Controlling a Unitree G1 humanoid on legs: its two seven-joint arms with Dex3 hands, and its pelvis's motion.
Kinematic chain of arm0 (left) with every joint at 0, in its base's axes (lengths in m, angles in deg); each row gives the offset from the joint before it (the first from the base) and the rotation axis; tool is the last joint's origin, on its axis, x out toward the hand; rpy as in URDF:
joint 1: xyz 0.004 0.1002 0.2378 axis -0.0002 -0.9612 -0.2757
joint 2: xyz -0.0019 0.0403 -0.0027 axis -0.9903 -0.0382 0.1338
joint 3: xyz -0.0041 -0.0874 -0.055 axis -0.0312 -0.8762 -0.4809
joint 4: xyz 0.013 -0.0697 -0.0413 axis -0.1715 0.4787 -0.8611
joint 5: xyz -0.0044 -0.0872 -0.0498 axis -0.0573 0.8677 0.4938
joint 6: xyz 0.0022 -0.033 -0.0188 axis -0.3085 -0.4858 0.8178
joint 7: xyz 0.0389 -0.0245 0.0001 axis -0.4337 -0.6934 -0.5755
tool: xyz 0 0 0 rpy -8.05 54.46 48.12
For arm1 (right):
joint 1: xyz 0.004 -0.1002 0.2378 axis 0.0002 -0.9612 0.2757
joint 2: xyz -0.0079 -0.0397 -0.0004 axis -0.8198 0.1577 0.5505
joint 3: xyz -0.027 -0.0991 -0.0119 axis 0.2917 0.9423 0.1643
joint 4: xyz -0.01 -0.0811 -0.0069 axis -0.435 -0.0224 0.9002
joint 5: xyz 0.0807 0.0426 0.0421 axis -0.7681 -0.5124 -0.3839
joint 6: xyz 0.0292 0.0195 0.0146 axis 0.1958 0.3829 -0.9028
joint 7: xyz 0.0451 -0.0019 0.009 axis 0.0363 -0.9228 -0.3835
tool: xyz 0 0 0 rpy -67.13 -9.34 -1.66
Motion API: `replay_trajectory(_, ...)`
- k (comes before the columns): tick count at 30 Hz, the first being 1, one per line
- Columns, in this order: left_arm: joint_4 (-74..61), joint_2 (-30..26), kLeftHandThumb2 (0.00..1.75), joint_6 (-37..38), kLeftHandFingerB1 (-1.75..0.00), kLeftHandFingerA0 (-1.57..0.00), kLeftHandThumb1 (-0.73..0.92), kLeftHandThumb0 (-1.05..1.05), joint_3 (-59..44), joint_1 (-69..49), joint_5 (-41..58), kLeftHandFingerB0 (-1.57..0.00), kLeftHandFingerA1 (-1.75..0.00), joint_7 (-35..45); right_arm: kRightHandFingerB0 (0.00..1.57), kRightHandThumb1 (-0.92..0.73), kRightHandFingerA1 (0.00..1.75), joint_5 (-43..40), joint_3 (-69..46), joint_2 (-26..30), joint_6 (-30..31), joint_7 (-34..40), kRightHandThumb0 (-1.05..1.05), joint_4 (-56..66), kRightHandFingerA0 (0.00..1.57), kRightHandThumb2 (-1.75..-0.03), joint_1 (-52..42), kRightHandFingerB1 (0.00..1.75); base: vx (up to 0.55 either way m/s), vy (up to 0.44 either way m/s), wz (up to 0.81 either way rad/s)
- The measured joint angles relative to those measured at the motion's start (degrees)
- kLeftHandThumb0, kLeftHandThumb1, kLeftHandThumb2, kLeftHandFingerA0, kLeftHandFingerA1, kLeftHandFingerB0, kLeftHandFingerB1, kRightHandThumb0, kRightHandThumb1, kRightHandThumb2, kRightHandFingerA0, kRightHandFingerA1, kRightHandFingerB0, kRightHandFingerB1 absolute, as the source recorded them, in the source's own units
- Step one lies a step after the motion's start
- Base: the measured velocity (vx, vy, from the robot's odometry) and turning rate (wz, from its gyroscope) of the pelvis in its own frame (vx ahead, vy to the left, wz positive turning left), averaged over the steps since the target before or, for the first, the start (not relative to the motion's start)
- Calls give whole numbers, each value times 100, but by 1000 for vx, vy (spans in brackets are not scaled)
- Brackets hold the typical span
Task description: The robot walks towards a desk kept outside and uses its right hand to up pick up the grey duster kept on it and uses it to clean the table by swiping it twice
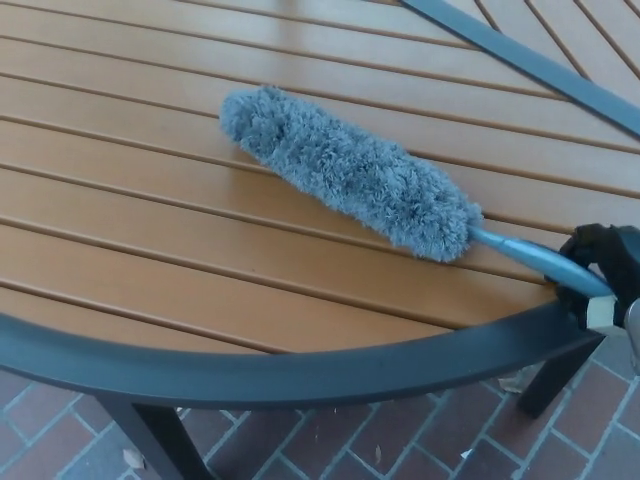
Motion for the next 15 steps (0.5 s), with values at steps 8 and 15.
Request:
replay_trajectory(8,17,-8,78,-1,-40,-28,41,-73,-36,36,9,-18,-46,43,70,-66,166,245,242,483,-348,61,-26,1077,90,-86,-833,132,0,0,0)
replay_trajectory(15,20,-24,78,0,-40,-25,42,-73,7,101,-7,-18,-45,34,76,-65,175,223,271,876,-629,-370,-26,2628,90,-87,-1667,115,0,0,0)
